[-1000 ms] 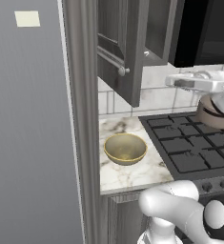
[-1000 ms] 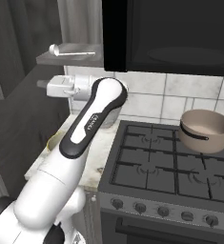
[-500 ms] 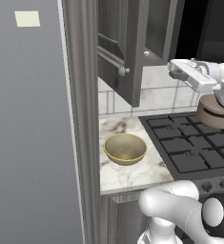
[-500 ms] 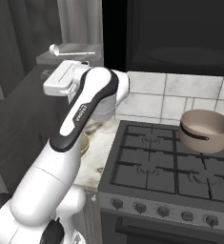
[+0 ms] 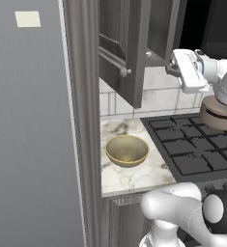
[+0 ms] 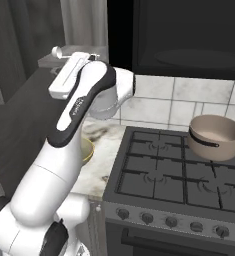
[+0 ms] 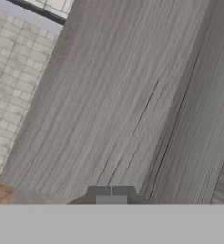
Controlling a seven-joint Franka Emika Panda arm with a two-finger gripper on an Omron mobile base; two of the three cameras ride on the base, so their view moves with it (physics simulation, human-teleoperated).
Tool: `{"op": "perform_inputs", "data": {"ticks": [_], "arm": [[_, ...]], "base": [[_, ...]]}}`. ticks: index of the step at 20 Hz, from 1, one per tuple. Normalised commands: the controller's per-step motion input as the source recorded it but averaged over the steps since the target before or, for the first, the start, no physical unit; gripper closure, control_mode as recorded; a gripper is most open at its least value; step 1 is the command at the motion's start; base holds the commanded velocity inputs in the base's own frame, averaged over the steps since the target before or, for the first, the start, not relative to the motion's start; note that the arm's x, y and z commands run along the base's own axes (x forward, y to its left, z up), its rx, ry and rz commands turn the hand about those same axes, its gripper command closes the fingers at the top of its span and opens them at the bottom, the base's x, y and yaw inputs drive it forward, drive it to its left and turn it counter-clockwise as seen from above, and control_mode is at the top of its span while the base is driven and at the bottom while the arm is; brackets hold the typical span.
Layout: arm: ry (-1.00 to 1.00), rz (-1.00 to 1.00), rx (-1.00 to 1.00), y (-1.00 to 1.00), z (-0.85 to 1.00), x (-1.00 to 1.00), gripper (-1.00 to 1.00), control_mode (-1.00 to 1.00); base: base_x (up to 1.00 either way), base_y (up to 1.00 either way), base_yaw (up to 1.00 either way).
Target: Open the cabinet and move the ladle to the pot. Then close the cabinet.
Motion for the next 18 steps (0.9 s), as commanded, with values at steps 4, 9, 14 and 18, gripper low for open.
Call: {"op": "perform_inputs", "data": {"ticks": [4,9,14,18], "arm": [[-0.22,-0.20,-0.06,0.39,0.00,0.21,-1.00,-1.00],[-0.14,-0.20,-0.04,0.25,0.00,0.34,-1.00,-1.00],[-0.07,-0.19,-0.01,0.00,0.00,0.47,-1.00,-1.00],[-0.02,-0.17,0.00,0.01,0.00,0.39,-1.00,-1.00]], "base": [[0.00,0.00,0.00],[0.00,0.00,0.00],[0.00,0.00,0.00],[0.00,0.00,0.00]]}}
